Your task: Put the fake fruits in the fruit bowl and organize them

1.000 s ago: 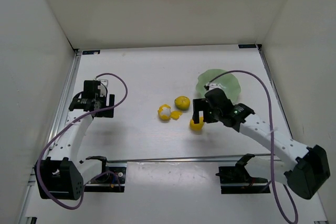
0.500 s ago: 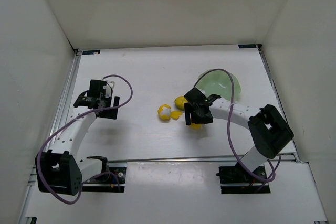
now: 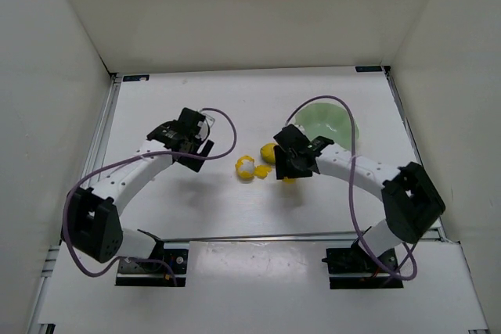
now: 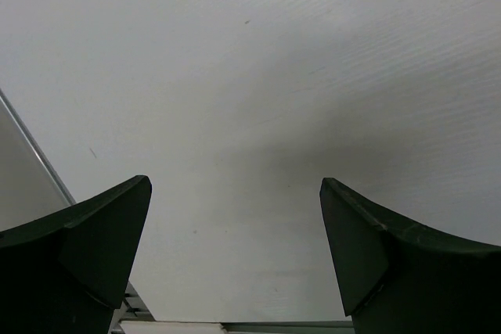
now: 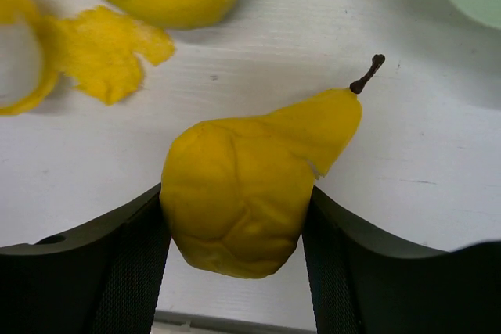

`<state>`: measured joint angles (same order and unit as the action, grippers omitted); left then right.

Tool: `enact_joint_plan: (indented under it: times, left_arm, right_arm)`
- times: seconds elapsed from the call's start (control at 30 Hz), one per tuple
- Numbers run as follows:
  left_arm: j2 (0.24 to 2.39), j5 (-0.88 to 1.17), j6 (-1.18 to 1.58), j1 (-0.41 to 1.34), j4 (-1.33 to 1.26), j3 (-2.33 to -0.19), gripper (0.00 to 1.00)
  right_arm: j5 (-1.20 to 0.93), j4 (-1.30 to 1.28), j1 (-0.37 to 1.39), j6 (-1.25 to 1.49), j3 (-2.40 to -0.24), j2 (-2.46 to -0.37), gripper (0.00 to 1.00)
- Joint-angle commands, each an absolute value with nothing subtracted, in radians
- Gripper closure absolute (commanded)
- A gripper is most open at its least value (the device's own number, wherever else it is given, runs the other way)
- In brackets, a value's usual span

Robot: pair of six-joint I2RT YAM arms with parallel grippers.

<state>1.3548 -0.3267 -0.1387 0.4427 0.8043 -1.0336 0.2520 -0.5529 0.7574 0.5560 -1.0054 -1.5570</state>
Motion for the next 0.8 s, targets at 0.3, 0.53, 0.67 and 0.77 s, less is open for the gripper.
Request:
enact_joint_plan:
  times: [0.3, 0.53, 0.67, 0.77]
  left_arm:
    - [1.600, -0.233, -0.205, 0.704, 0.799, -1.316, 0.00]
    - [1.804, -0.199, -0.256, 0.802, 0.799, -1.417, 0.00]
    - [1.876, -0.180, -0.268, 0.802, 0.799, -1.474, 0.00]
    - [1.913, -0.121, -0.290, 0.802, 0.824, -1.497, 0.00]
  right_arm:
    - [0.124, -0.558, 0.358, 0.557, -1.187, -1.340, 0.66]
    - [-0.041, -0.609, 0.183, 0.515, -1.368, -1.607, 0.04]
    - [-0.032, -0.635, 0.183, 0.506, -1.394, -1.599, 0.00]
    - [-0.012, -0.635, 0.183, 0.497, -1.394, -1.560, 0.00]
